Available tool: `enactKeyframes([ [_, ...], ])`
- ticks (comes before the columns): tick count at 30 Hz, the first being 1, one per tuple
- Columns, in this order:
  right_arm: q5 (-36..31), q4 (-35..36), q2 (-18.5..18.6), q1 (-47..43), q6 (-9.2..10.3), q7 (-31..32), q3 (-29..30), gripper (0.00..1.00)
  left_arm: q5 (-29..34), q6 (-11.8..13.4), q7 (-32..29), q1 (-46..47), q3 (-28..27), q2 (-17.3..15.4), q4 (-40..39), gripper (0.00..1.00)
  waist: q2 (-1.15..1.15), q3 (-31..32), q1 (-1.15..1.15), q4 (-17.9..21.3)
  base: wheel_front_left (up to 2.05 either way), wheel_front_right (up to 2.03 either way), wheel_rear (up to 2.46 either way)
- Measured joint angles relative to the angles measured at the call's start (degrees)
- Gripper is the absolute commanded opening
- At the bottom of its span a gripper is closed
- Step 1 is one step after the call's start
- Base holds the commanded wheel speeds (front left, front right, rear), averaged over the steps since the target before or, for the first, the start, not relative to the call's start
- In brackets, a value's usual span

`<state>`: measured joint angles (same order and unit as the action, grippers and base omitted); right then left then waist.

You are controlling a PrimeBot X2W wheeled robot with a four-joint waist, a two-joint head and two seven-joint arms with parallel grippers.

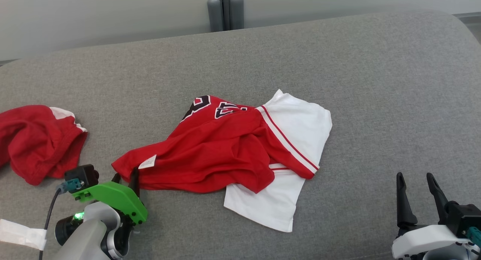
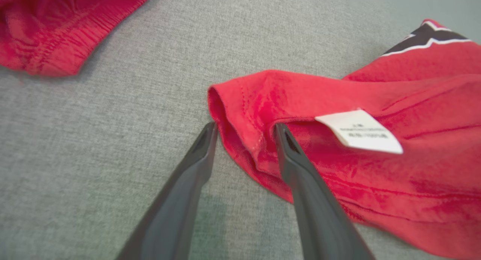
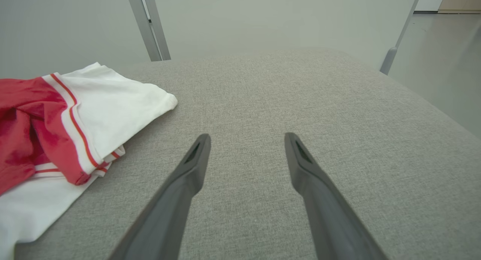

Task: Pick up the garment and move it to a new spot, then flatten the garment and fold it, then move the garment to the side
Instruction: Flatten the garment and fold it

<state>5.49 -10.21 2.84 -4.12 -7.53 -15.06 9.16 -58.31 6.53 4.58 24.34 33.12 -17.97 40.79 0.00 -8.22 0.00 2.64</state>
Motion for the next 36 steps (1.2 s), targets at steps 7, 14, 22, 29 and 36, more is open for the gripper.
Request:
enactKeyframes([
  [7,0.01,-0.08,0.0,-0.05,0.0,0.0,0.1,1.0,0.2,-1.12,0.88,0.51,0.41,0.32,1.24,0.44,0.0,0.18,0.0,-0.42,0.0,0.0,0.0],
  [14,0.11,-0.22,-0.01,0.05,0.0,0.0,-0.31,1.0,0.31,-2.49,1.07,1.11,0.92,0.77,1.82,0.0,0.0,0.03,0.0,-0.35,0.0,0.0,0.0],
  [22,0.1,-0.78,-0.01,0.79,0.0,0.0,-1.11,1.0,0.27,-3.58,-1.24,6.72,0.22,-1.51,-0.3,0.0,0.0,0.46,0.0,0.99,0.0,0.0,0.0],
  [29,0.98,-1.29,0.0,0.94,0.0,0.0,-2.07,1.0,-0.15,-3.18,-4.87,13.89,-1.65,-4.77,-4.88,0.0,0.0,1.18,0.0,3.99,0.0,0.0,0.0],
  [36,2.08,-1.67,0.02,1.61,0.0,0.0,-2.58,1.0,-1.49,-4.26,-11.38,23.59,-2.74,-7.02,-12.35,0.0,0.0,1.7,0.0,8.3,0.0,0.0,0.0],
])
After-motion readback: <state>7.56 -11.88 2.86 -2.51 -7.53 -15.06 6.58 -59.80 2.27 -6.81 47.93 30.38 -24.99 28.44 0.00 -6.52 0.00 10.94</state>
